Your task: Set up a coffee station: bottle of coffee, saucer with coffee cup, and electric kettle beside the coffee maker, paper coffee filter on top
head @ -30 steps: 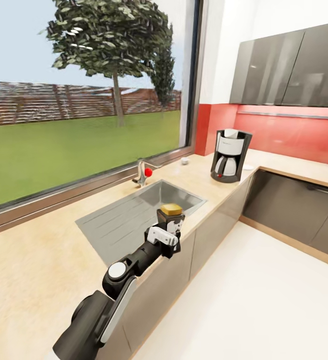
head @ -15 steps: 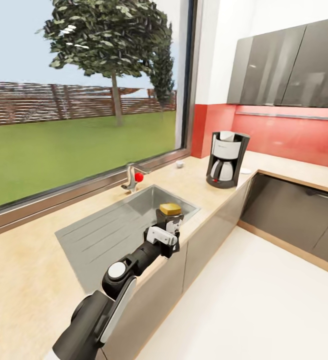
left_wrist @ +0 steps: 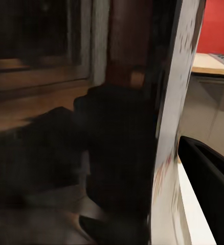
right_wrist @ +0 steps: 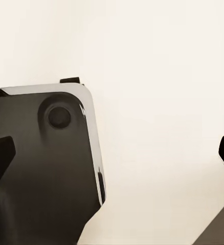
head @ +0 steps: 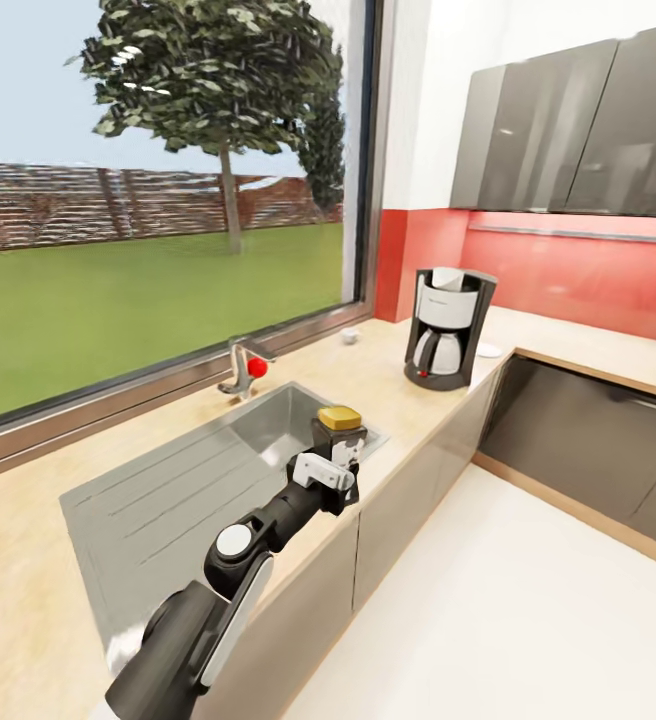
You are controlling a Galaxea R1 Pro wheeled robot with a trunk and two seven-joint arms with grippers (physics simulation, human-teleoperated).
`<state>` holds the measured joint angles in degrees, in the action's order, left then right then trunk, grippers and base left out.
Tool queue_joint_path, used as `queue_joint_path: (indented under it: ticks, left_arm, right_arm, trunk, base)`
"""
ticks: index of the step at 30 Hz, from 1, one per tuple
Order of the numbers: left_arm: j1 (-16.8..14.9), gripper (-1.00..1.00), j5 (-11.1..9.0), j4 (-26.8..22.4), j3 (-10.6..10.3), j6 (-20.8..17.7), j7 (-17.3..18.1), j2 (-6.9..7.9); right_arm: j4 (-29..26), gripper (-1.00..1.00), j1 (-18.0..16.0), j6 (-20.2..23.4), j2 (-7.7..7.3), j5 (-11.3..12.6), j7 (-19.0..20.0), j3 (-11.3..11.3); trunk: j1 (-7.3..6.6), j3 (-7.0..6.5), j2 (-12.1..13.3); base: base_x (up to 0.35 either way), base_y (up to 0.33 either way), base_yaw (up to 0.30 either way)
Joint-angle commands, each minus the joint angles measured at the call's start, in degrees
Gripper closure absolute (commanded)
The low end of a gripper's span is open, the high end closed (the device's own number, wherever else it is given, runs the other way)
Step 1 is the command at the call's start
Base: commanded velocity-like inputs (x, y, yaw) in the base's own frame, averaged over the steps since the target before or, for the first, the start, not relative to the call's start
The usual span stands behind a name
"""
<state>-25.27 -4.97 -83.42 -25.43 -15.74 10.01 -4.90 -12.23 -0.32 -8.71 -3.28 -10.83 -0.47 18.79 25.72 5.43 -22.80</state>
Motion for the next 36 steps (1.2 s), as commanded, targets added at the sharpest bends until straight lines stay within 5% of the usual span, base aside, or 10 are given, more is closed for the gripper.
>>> queue_joint_path:
  ticks: [1,18,21,36]
  left_arm:
    - [0.0,1.0,-0.5,-0.1,0.0,-0.4,0.0,-0.02]
    - [0.0,1.0,-0.5,-0.1,0.1,-0.4,0.0,-0.02]
    - [0.9,1.0,-0.1,0.1,0.1,0.2,0.0,0.15]
    - [2.7,1.0,0.9,0.0,0.3,-0.2,-0.1,0.07]
  right_arm:
    - [0.0,-1.0,0.0,-0.2,0.02,-0.6,0.0,0.4]
    - [0.0,-1.0,0.0,-0.2,0.02,-0.6,-0.1,0.4]
    - [-0.1,-1.0,0.0,-0.3,0.92,-0.7,-0.2,0.2]
    - [0.0,-1.0,0.0,-0.3,0.82,-0.6,-0.1,0.2]
  trunk:
    - [0.06,0.11,-0.1]
    - [0.06,0.11,-0.1]
    - [0.06,0.11,-0.1]
    - [0.06,0.11,-0.1]
  base:
    - [0.281,-0.168,0.0]
    - [0.222,-0.204,0.0]
    - [0.0,0.0,0.0]
    - [0.141,0.0,0.0]
